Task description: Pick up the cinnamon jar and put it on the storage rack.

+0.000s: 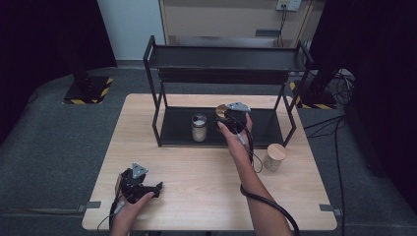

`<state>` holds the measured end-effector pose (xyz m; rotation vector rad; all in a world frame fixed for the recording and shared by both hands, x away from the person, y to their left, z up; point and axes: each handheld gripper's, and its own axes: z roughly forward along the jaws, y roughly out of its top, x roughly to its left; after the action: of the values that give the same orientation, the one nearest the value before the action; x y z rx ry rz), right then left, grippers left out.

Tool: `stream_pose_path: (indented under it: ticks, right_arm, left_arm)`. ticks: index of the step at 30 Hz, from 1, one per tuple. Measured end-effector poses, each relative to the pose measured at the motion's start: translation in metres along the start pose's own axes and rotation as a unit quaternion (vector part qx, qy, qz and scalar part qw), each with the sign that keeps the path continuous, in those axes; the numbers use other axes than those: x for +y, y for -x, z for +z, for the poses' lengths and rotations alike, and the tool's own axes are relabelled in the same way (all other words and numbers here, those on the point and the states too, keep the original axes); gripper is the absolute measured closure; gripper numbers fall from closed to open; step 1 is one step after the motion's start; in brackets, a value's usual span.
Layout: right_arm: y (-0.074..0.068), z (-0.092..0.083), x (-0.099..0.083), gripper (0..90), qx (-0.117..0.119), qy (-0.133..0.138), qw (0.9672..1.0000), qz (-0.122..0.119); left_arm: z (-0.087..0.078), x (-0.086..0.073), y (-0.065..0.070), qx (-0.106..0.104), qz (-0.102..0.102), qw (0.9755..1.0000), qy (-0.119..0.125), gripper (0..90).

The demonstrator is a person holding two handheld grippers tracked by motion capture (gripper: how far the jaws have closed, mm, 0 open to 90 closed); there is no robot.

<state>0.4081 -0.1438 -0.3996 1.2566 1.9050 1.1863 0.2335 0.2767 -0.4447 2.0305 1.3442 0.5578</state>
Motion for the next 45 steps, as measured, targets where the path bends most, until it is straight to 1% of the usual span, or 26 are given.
stream_pose_path:
  ticks: [4, 11, 16, 18, 25, 28, 33, 45]
  right_arm:
    - [0.001, 0.002, 0.001, 25.8, 0.0, 0.0, 1.0, -0.002]
    - [0.004, 0.005, 0.0, 25.8, -0.005, -0.004, 1.0, 0.002]
    - [0.006, 0.007, 0.001, 25.8, -0.003, -0.004, 1.0, 0.008]
    - [0.007, 0.008, 0.002, 25.8, -0.002, -0.004, 1.0, 0.004]
    - [0.007, 0.011, 0.004, 25.9, -0.004, -0.003, 1.0, 0.007]
    - [0.008, 0.013, 0.004, 25.8, -0.005, -0.004, 1.0, 0.007]
    - [0.009, 0.015, 0.003, 25.8, -0.006, -0.007, 0.9999, 0.013]
    - [0.009, 0.02, -0.002, 25.9, -0.005, -0.012, 0.9998, 0.013]
  left_arm:
    - [0.0, 0.0, 0.0, 0.0, 0.0, 1.0, 0.0, 0.0]
    - [0.0, 0.0, 0.0, 0.0, 0.0, 1.0, 0.0, 0.0]
    - [0.0, 0.0, 0.0, 0.0, 0.0, 1.0, 0.0, 0.0]
    - [0.0, 0.0, 0.0, 0.0, 0.0, 1.0, 0.0, 0.0]
    - [0.0, 0.0, 0.0, 0.0, 0.0, 1.0, 0.0, 0.0]
    - [0.0, 0.0, 0.0, 0.0, 0.0, 1.0, 0.0, 0.0]
    - [0.0, 0.0, 0.0, 0.0, 0.0, 1.0, 0.0, 0.0]
    - [0.0, 0.0, 0.001, 0.001, 0.0, 1.0, 0.0, 0.0]
